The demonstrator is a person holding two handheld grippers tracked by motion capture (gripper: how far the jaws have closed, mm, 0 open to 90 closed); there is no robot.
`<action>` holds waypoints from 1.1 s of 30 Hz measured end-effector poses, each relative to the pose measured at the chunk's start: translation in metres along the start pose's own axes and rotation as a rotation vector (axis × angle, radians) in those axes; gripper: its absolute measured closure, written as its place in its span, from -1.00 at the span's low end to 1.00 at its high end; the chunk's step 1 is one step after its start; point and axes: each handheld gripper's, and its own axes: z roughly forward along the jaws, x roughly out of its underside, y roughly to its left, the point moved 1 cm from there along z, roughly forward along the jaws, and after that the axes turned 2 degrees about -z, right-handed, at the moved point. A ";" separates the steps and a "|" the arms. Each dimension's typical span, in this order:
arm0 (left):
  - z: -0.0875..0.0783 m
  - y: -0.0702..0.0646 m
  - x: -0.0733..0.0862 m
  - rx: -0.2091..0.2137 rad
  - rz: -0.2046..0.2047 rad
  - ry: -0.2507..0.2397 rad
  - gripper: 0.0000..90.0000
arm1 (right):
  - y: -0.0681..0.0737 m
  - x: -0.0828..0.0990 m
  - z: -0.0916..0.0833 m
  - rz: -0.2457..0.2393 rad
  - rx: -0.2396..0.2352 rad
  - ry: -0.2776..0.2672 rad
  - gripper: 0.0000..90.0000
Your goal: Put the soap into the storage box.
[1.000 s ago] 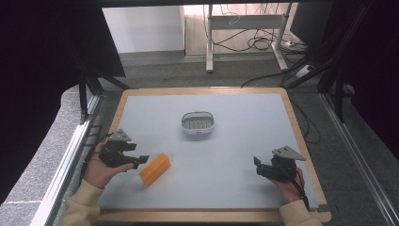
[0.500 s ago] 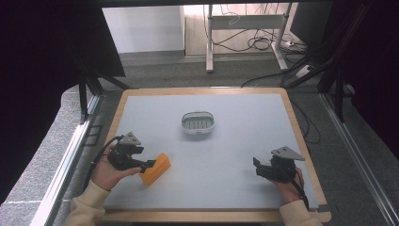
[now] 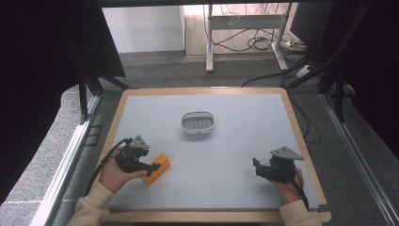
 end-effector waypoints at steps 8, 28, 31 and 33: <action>0.009 -0.004 0.000 0.004 0.008 0.029 -0.38 | 0.000 0.000 0.000 -0.004 0.002 0.005 -0.67; 0.036 -0.008 0.003 -0.006 0.021 0.140 -0.32 | 0.001 0.001 0.001 -0.016 0.008 0.015 -0.67; 0.038 -0.008 0.003 -0.004 0.019 0.148 -0.28 | 0.001 0.001 0.001 -0.018 0.009 0.016 -0.67; 0.040 -0.008 0.004 0.006 0.013 0.158 -0.23 | 0.001 0.001 0.001 -0.019 0.009 0.015 -0.67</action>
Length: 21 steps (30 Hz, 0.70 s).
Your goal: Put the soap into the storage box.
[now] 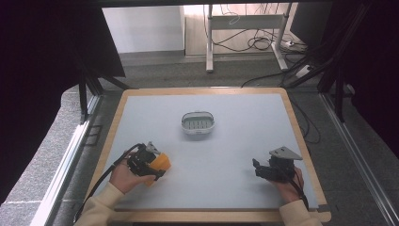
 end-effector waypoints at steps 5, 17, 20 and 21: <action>0.005 0.003 0.002 0.007 -0.016 0.010 -0.12 | 0.000 0.000 0.001 -0.003 -0.001 0.005 -0.67; 0.008 0.005 0.003 0.049 -0.033 0.039 0.34 | 0.000 0.000 0.001 -0.009 0.007 0.013 -0.67; 0.008 0.005 0.003 0.049 -0.037 0.041 0.36 | 0.000 0.001 0.001 -0.010 0.009 0.016 -0.67; 0.008 0.005 0.003 0.049 -0.038 0.042 0.36 | 0.000 0.001 0.002 -0.012 0.011 0.016 -0.67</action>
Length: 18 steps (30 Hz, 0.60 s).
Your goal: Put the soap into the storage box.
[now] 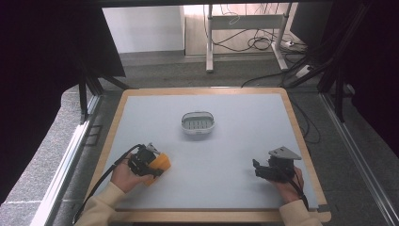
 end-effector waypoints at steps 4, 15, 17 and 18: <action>0.000 0.000 0.000 -0.003 -0.004 -0.001 0.36 | 0.001 -0.001 -0.001 -0.006 0.008 -0.008 -0.67; -0.013 0.000 -0.001 0.006 -0.010 -0.039 0.37 | 0.004 -0.002 -0.002 -0.028 0.014 -0.007 -0.67; -0.017 0.000 -0.001 0.008 -0.005 -0.050 0.37 | 0.004 -0.002 -0.002 -0.035 0.013 -0.006 -0.67; -0.019 0.000 -0.001 0.006 -0.006 -0.058 0.37 | 0.004 -0.002 -0.002 -0.035 0.014 -0.006 -0.67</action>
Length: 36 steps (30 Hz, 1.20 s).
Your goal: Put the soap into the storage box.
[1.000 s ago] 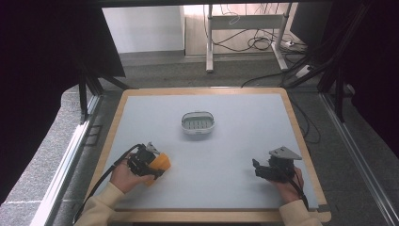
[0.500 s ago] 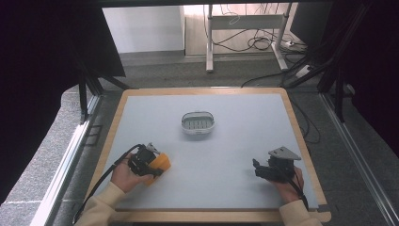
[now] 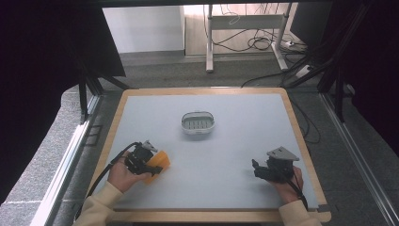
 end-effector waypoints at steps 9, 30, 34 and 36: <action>-0.006 0.000 0.000 0.013 0.006 -0.026 0.37 | -0.001 0.000 0.000 0.005 0.002 0.001 -0.67; -0.022 0.002 -0.004 0.005 0.005 -0.088 0.37 | -0.003 0.001 0.000 0.011 0.008 0.001 -0.67; -0.027 0.001 -0.008 0.006 0.008 -0.103 0.37 | -0.003 0.002 -0.003 0.026 0.013 0.001 -0.67; -0.028 0.002 -0.008 0.010 0.004 -0.108 0.37 | -0.004 0.002 -0.003 0.026 0.012 0.001 -0.67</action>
